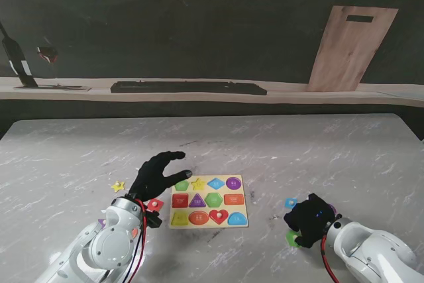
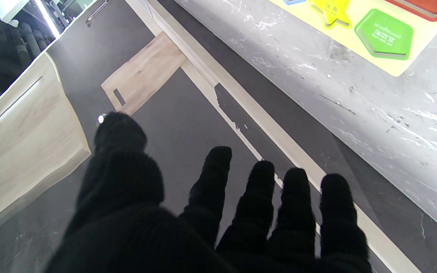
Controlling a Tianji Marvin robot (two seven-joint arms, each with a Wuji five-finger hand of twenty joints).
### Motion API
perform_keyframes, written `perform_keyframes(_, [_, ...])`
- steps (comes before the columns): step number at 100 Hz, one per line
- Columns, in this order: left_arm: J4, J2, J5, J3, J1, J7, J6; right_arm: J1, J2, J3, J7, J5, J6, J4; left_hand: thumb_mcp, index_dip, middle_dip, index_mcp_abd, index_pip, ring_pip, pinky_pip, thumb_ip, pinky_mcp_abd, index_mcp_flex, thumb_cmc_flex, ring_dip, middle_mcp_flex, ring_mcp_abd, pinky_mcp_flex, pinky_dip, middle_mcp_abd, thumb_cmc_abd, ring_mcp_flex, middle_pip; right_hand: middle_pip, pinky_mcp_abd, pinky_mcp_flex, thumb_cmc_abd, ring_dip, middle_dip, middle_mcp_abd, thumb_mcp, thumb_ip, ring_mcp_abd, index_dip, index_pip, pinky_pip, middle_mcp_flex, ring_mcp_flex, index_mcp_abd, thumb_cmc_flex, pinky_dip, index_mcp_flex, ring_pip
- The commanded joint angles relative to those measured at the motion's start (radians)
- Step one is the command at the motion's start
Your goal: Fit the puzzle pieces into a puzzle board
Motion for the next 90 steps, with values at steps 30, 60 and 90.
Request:
perform_keyframes(30, [-0.003,-0.002,-0.006,0.003,0.0,0.0,0.005,0.018,0.005,-0.038,-0.001,0.003,0.014,0.038,-0.022,-0.004,-0.002,-0.027,-0.014,-0.02,-0.011,0.032,0.097,0.023,-0.005,0.001,0.01,-0.006,-0.001,0.014,-0.012,0.029,0.032,-0.021,0.023,0.003,0.016,-0.06,0.014,0.01,-0.039,0.05,-0.113,-0.005,-0.079,0.146,0.025,0.081,0.046,-0.134,0.107,0.021,0.046,0.031])
perform_keyframes(60, [0.001,-0.003,-0.012,0.006,-0.005,-0.004,0.006,0.014,0.006,-0.037,-0.01,-0.011,0.022,0.036,-0.022,-0.004,-0.002,-0.028,-0.015,-0.019,-0.011,0.032,0.097,0.023,-0.003,0.001,0.01,-0.006,-0.001,0.014,-0.012,0.03,0.031,-0.02,0.027,0.005,0.003,-0.054,0.017,0.014,-0.023,0.045,-0.102,-0.003,-0.087,0.128,0.023,0.058,0.031,-0.079,0.059,0.021,0.033,0.034])
perform_keyframes(90, [0.001,-0.003,-0.012,0.006,-0.005,-0.003,0.006,0.015,0.006,-0.031,-0.023,-0.011,0.017,0.034,-0.022,-0.004,-0.002,-0.027,-0.014,-0.018,-0.011,0.032,0.099,0.026,-0.003,0.001,0.011,-0.006,0.001,0.014,-0.01,0.029,0.033,-0.02,0.023,0.008,-0.012,0.088,0.019,0.015,-0.016,-0.051,-0.038,0.003,-0.01,0.053,0.019,0.048,0.018,-0.036,-0.056,0.025,0.061,0.034])
